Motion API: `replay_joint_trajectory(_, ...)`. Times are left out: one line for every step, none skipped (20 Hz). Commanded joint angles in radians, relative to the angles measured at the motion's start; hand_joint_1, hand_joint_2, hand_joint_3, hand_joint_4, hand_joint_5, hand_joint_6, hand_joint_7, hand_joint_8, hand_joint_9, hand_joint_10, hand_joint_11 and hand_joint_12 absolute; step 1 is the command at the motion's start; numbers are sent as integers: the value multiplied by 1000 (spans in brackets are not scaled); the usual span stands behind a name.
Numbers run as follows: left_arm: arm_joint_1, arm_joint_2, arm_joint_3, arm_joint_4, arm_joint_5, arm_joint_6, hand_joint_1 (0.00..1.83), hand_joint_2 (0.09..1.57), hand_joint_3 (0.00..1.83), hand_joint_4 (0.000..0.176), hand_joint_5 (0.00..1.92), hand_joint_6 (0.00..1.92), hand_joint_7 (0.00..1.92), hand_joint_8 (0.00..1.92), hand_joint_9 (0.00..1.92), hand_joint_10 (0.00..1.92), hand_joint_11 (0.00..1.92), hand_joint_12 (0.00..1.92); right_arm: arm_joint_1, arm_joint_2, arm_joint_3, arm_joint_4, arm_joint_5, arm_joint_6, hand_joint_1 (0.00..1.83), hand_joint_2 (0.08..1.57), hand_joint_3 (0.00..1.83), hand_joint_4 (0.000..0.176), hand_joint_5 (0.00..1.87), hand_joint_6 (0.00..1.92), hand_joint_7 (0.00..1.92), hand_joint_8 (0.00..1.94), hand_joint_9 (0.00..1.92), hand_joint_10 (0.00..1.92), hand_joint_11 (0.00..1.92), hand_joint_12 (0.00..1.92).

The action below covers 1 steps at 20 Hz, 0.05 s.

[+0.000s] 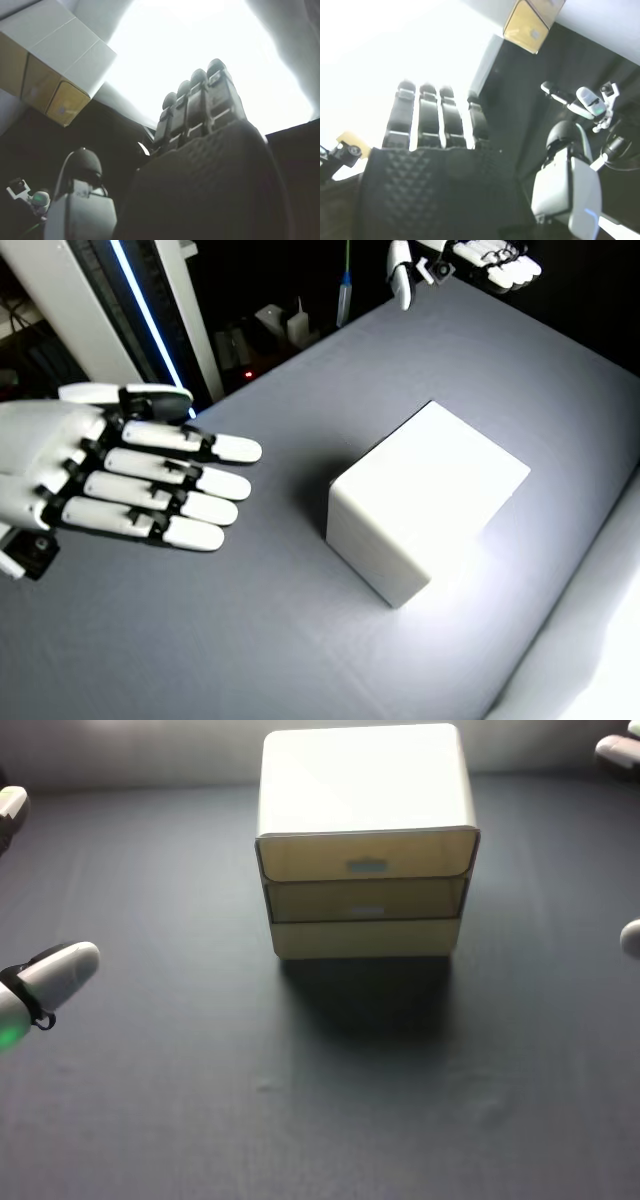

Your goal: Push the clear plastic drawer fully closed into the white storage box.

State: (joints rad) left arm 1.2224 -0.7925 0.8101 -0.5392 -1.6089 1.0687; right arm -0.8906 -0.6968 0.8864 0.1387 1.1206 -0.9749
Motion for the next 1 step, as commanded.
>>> replay_joint_trajectory(-4,12,2,6,-124,-4,57,1114,56,0,0,0,0,0,0,0,0,0,3,12,-4,19,150,-3,0,1019,11,32,0,0,0,0,0,0,0,0)
